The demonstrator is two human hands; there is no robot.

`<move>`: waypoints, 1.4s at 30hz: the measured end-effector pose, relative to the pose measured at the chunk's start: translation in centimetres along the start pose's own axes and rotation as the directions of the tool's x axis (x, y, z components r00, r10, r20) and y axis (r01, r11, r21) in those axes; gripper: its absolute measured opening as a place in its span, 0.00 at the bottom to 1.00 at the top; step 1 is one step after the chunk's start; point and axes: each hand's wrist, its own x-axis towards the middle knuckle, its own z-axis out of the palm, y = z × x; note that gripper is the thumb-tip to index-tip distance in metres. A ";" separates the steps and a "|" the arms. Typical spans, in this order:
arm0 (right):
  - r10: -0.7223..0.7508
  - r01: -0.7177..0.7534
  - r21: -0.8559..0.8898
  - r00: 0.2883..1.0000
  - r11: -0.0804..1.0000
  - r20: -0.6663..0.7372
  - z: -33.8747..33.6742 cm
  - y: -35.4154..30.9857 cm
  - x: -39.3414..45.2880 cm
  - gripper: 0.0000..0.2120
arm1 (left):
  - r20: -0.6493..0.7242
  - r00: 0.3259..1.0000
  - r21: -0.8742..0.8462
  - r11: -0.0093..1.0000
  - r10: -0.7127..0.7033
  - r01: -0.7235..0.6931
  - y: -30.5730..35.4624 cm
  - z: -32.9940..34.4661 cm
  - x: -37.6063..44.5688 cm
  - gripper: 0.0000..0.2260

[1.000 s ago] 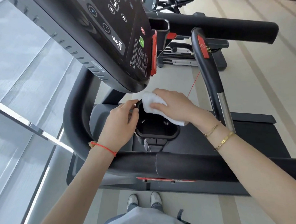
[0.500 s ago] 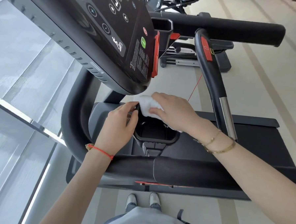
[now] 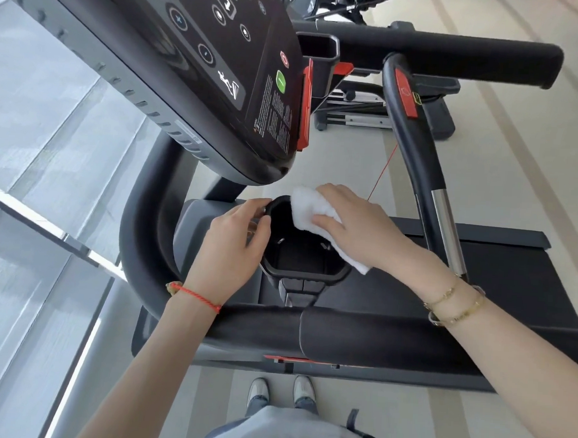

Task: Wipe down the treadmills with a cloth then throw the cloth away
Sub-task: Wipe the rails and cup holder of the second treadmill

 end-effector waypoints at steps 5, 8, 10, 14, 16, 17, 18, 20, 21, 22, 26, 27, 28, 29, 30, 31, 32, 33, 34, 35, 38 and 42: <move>0.097 -0.097 0.028 0.995 0.995 0.022 0.4 -0.3 0.3 0.18 | 0.001 1.000 0.019 1.000 -0.002 0.002 -0.1 0.0 0.0 0.13; 0.013 -0.010 -0.126 1.000 0.992 0.026 0.1 -1.8 2.4 0.15 | -0.003 1.000 0.016 1.000 0.008 -0.008 -0.1 0.0 0.0 0.14; -0.015 0.011 -0.122 0.999 0.993 -0.032 0.0 -1.8 1.7 0.15 | -0.004 1.000 0.011 1.000 0.010 -0.010 -0.1 0.0 0.0 0.14; 0.061 -0.058 0.053 0.997 0.997 -0.056 0.5 -0.6 -1.1 0.16 | 0.009 1.000 0.014 1.000 0.006 -0.006 -0.3 0.1 0.0 0.14; 0.088 -0.084 0.071 0.995 0.994 -0.051 0.5 -0.6 -0.6 0.15 | 0.005 1.000 0.013 1.000 0.003 -0.003 -0.2 0.1 0.0 0.14; 0.089 -0.087 0.049 0.995 0.995 -0.048 0.4 -0.8 0.1 0.13 | 0.001 1.000 0.015 1.000 0.004 -0.004 -0.2 0.0 0.0 0.14; 0.083 -0.083 0.013 0.996 0.996 -0.040 0.3 -1.2 0.8 0.11 | 0.002 1.000 0.018 1.000 0.007 -0.007 -0.2 0.0 0.0 0.14; 0.066 -0.066 -0.058 0.998 0.996 -0.015 0.1 -2.1 1.9 0.11 | 0.008 1.000 0.016 1.000 0.010 -0.010 -0.2 0.1 0.0 0.14; 0.069 -0.070 -0.070 0.997 0.995 -0.019 0.1 -2.2 2.1 0.12 | 0.011 1.000 0.015 1.000 0.010 -0.010 -0.3 0.0 0.0 0.14; 0.083 -0.085 -0.065 0.996 0.994 -0.037 0.1 -2.2 1.9 0.12 | 0.012 1.000 0.014 1.000 0.009 -0.009 -0.3 0.0 0.0 0.14; 0.232 -0.228 0.104 0.972 0.968 -0.031 0.4 -1.7 -1.4 0.20 | 0.017 1.000 0.013 1.000 -0.003 0.003 -0.4 0.1 0.1 0.15; 0.275 -0.272 0.157 0.961 0.949 0.003 0.6 -1.7 -2.4 0.24 | 0.017 1.000 0.013 1.000 -0.005 0.005 -0.4 0.1 0.1 0.15; 0.308 -0.308 0.198 0.951 0.931 0.031 0.9 -1.8 -3.2 0.28 | 0.016 1.000 0.012 1.000 -0.007 0.007 -0.4 0.1 0.1 0.15; 0.332 -0.335 0.223 0.942 0.915 0.052 1.2 -2.0 -3.7 0.30 | 0.016 1.000 0.010 1.000 -0.008 0.008 -0.4 0.2 0.0 0.15; 0.351 -0.357 0.236 0.934 0.904 0.068 1.3 -2.2 -3.8 0.31 | 0.014 1.000 0.008 1.000 -0.009 0.009 -0.4 0.2 0.0 0.15; 0.365 -0.373 0.236 0.928 0.897 0.079 1.2 -2.3 -3.5 0.31 | 0.012 1.000 0.007 1.000 -0.008 0.008 -0.3 0.2 0.1 0.15; 0.371 -0.381 0.223 0.925 0.897 0.085 0.9 -2.4 -2.8 0.29 | 0.008 1.000 0.005 1.000 -0.007 0.007 -0.4 0.2 0.1 0.14; 0.371 -0.381 0.203 0.925 0.902 0.087 0.5 -2.4 -2.0 0.26 | 0.008 1.000 0.002 1.000 -0.005 0.005 -0.4 0.2 0.1 0.14; 0.365 -0.376 0.186 0.926 0.908 0.091 0.0 -2.5 -1.2 0.24 | 0.012 1.000 0.000 1.000 -0.004 0.004 -0.4 0.2 0.2 0.14; 0.357 -0.369 0.174 0.929 0.913 0.098 -0.5 -2.5 -0.7 0.23 | 0.015 1.000 -0.001 1.000 -0.004 0.004 -0.4 0.2 0.2 0.14; 0.344 -0.360 0.161 0.932 0.919 0.116 -0.6 -2.8 -1.1 0.23 | 0.013 1.000 0.000 1.000 -0.005 0.005 -0.4 0.2 0.2 0.14; 0.363 -0.376 0.224 0.927 0.899 0.097 0.8 -3.4 -4.7 0.33 | 0.013 1.000 -0.007 1.000 -0.012 0.012 -0.4 0.2 0.1 0.14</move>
